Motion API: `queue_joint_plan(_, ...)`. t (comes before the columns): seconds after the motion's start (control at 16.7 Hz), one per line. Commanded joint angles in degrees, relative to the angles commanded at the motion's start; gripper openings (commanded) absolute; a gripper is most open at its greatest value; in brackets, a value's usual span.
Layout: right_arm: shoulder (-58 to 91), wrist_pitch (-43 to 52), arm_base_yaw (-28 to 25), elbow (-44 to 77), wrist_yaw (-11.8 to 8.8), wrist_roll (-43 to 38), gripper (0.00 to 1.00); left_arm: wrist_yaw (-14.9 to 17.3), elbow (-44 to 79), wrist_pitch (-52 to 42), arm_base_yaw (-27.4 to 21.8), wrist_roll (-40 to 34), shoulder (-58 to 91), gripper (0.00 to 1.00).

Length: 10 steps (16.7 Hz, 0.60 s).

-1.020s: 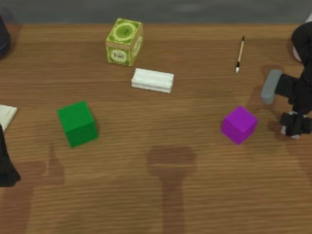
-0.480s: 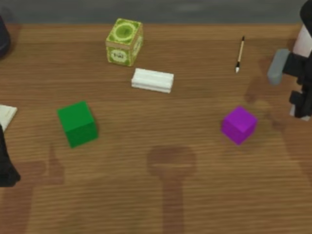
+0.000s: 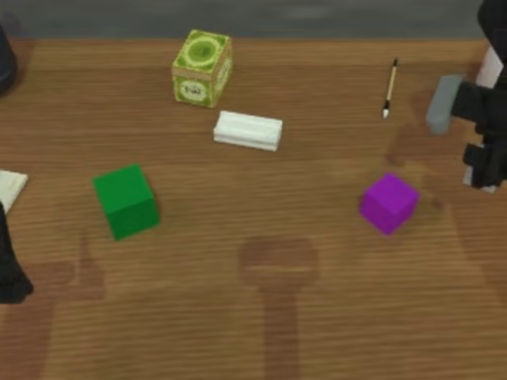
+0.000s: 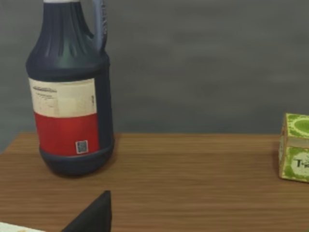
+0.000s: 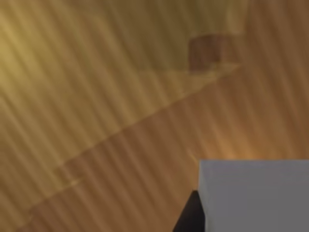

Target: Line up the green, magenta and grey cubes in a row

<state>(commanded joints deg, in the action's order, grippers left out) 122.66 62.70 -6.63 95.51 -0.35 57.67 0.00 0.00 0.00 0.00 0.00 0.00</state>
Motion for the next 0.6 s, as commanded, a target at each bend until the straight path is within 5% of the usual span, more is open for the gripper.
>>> queue_joint_plan(0.6, -11.8, -1.5, -27.4, -13.6, -0.3, -5.0, 0.0, 0.0, 0.0, 0.0, 0.0, 0.0, 0.0, 1.0)
